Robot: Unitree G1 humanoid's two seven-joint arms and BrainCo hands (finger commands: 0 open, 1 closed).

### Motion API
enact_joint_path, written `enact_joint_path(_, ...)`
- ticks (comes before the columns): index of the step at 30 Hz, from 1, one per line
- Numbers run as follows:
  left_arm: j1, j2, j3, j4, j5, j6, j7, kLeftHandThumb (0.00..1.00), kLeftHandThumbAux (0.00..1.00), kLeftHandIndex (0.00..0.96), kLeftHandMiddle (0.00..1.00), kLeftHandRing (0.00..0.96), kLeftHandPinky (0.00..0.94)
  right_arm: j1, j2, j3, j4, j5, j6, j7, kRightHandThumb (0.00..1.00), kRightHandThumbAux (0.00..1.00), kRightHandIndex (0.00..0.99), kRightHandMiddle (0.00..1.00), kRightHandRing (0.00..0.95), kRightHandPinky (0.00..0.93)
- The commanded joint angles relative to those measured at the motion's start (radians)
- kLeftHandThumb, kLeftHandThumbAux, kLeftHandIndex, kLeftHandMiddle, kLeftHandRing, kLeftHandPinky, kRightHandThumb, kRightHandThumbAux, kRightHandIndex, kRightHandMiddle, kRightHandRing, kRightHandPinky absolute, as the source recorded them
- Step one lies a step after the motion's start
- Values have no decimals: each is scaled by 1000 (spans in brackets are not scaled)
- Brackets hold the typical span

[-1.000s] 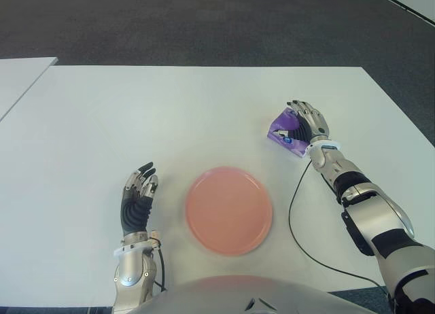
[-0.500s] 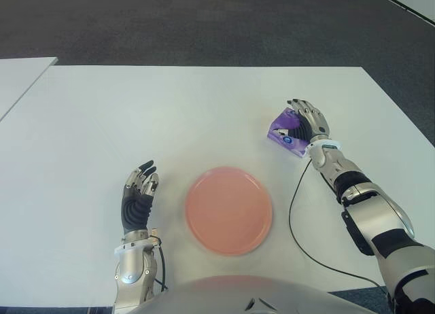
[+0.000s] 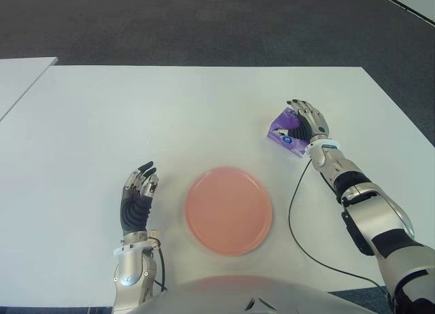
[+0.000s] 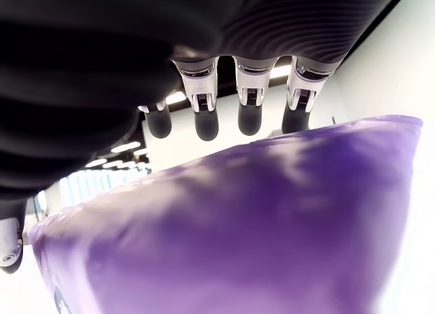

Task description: Put the tissue paper into the plate.

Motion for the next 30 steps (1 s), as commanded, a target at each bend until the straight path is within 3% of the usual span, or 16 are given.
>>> enact_joint_path(1,16,-2,2,-9,-4,13,-11,291,586,276,215,223,254,29,9,9,14,-1,12,8,306,469,0,43,27,60)
enact_joint_path(30,106,28,9,-104,15,35,-17,267,554,263,208,217,244,61,42,30,22,-4,51,5,330,483,5,46,32,69)
